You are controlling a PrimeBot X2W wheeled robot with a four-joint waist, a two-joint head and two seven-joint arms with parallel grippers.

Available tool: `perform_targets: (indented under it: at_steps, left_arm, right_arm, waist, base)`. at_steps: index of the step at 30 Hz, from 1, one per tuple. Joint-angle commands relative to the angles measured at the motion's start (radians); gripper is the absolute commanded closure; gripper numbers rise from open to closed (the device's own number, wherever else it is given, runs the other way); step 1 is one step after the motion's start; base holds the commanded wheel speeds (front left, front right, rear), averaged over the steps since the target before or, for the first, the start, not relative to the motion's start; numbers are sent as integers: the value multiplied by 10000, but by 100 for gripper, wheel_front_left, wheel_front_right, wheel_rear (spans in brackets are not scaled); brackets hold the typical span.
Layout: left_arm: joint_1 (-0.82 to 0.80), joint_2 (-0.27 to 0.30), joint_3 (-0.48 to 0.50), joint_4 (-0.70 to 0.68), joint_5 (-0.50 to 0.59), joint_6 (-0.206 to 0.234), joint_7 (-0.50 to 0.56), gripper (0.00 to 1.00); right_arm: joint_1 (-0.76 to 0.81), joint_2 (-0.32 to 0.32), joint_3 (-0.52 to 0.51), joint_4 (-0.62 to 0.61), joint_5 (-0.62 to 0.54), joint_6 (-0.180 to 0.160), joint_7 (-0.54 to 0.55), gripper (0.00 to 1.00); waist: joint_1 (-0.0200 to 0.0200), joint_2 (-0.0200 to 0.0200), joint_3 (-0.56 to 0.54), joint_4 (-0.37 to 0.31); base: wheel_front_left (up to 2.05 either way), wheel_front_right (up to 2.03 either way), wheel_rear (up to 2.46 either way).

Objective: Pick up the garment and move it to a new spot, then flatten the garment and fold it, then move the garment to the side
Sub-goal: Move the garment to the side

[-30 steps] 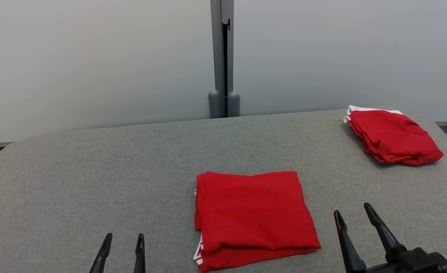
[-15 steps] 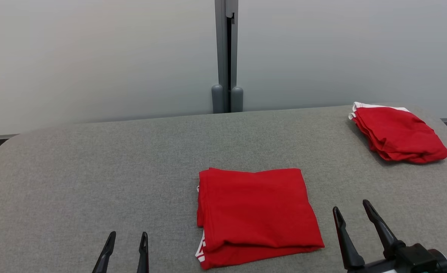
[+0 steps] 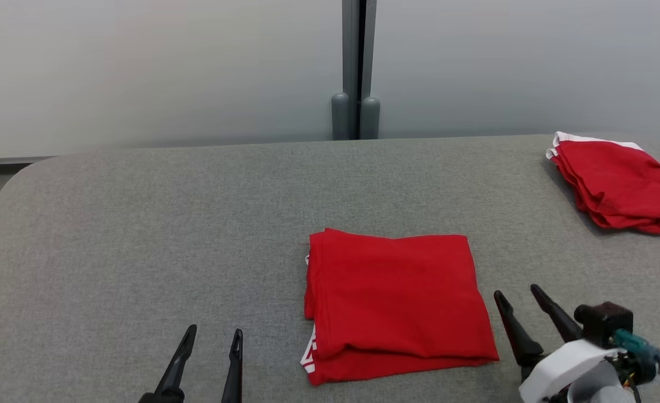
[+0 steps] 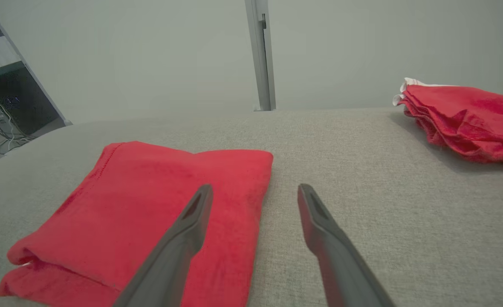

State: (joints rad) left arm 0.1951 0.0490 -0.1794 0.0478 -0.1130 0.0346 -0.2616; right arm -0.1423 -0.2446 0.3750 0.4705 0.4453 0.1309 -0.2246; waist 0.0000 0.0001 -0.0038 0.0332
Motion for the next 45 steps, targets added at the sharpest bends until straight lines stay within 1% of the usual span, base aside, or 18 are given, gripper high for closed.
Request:
perform_targets:
  at_steps: [1,5,9,13,19,20,21,22,23,24,25,26,31,35,40,45]
  left_arm:
    - [-209,34,-36,29,89,-65,-43,0]
    - [-379,34,-69,54,113,-137,-43,0]
    - [-582,34,-110,78,130,-176,-43,0]
    - [-762,32,-169,70,120,-140,-43,0]
    - [-1101,34,-288,97,38,-164,-43,0]
    - [-1117,32,-289,116,27,-161,-43,0]
    - [-1148,34,-284,126,20,-160,-43,0]
    - [-1176,32,-280,130,15,-162,-43,0]
    - [-1193,32,-277,148,11,-161,-43,0]
    - [-1202,32,-275,162,17,-160,-43,0]
    - [-1202,32,-275,162,17,-160,-43,0]
    - [-1206,34,-274,173,23,-159,-43,0]
    - [-1148,31,-234,127,67,-152,-43,0]
    - [-1205,32,-203,86,160,-217,-43,0]
    - [-1468,34,-311,-139,156,-238,-43,0]
    - [-1873,31,-335,-226,151,-315,-43,0]
  right_arm:
    - [-428,-347,242,368,493,-6,250,0]
    - [-1229,-935,871,1059,1618,-4,801,0]
    - [-1769,-1272,1448,1425,2514,-4,1202,0]
    - [-2111,-1413,2002,1668,3126,-4,1336,0]
    - [-2506,-1386,2978,1993,3893,-4,1437,0]
    - [-2526,-1372,3115,2036,4015,-4,1479,2]
    - [-2549,-1378,3271,2080,4086,-4,1503,16]
    - [-2585,-1408,3435,2129,4106,-4,1496,50]
    - [-2616,-1433,3556,2174,4134,-4,1439,66]
    - [-2652,-1469,3698,2204,4141,-4,1375,95]
    - [-2652,-1469,3698,2204,4141,-4,1375,95]
    - [-2713,-1525,3794,2246,4118,-4,1268,100]
    - [-3208,-1929,4012,2519,3897,-15,578,100]
    - [-3930,-2258,3806,2709,3793,-13,227,100]
    - [-5153,-2849,3480,2859,3467,-13,168,100]
    - [-6430,-3560,3115,2838,3123,-13,393,100]
  waist:
    - [0,-1,161,124]
    - [0,-1,512,264]
    - [0,-1,810,409]
    - [0,-1,1085,547]
    - [0,-1,1498,766]
    - [0,-1,1521,777]
    - [0,-1,1539,784]
    - [0,-1,1550,789]
    - [0,-1,1552,789]
    - [0,-1,1549,785]
    - [0,-1,1549,785]
    - [0,-1,1543,778]
    - [0,-1,1536,646]
    - [0,-1,1734,456]
    - [0,-1,2314,272]
    - [0,-1,3063,170]
  base:
    - [0,0,0]
    - [0,0,0]
    - [0,0,0]
    - [0,0,0]
    - [0,0,0]
    - [0,0,0]
    - [0,0,0]
    - [0,0,0]
    - [0,0,0]
    - [0,0,0]
    - [0,0,0]
    - [0,0,0]
    - [0,0,0]
    - [0,0,0]
    - [0,0,0]
    - [0,0,0]
